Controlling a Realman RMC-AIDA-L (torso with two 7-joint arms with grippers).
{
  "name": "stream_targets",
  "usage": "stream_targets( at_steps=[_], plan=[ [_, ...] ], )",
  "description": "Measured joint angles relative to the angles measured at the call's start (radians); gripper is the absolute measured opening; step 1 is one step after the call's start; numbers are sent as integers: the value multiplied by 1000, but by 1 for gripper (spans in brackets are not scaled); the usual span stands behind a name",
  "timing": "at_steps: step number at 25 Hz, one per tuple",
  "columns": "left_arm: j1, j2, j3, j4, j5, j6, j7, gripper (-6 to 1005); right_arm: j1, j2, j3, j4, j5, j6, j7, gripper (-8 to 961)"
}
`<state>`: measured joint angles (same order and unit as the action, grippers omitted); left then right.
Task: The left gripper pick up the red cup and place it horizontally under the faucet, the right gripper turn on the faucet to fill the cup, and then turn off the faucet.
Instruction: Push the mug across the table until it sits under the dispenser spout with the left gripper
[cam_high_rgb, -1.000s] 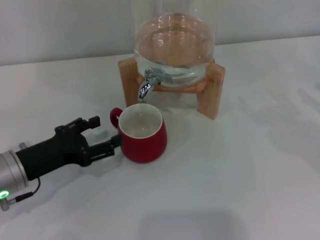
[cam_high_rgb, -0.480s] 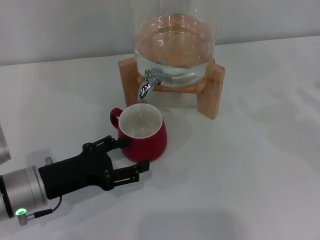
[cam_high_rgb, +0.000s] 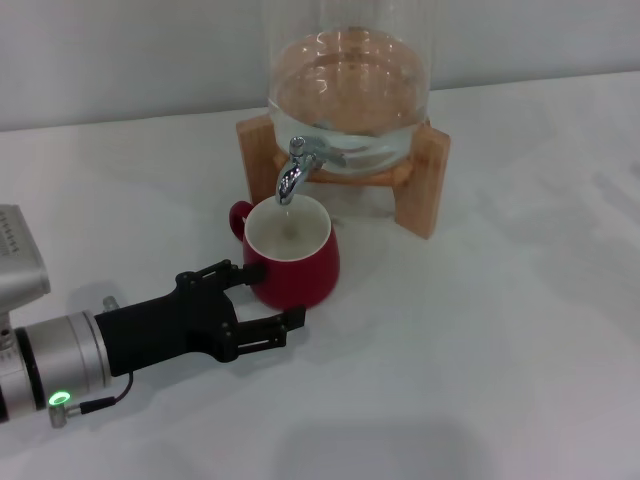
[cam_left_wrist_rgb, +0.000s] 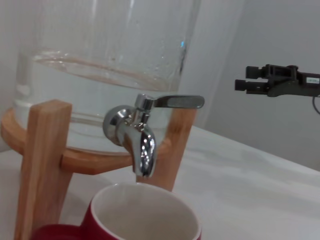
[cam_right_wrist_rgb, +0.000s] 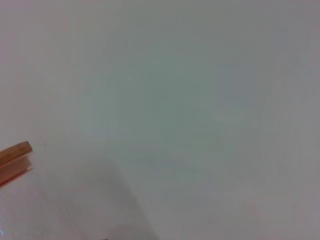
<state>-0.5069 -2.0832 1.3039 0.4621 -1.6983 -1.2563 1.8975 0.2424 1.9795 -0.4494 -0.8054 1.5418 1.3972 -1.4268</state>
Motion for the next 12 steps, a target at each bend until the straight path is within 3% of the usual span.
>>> stream_targets(
  at_steps=[7, 12],
  plan=[
    [1, 0, 7, 8, 0, 1, 9, 884, -3, -6, 0, 18, 1, -2, -9, 766],
    [8, 3, 62, 17, 2, -27, 72, 884, -5, -10, 7, 19, 2, 0, -9, 765]
  ],
)
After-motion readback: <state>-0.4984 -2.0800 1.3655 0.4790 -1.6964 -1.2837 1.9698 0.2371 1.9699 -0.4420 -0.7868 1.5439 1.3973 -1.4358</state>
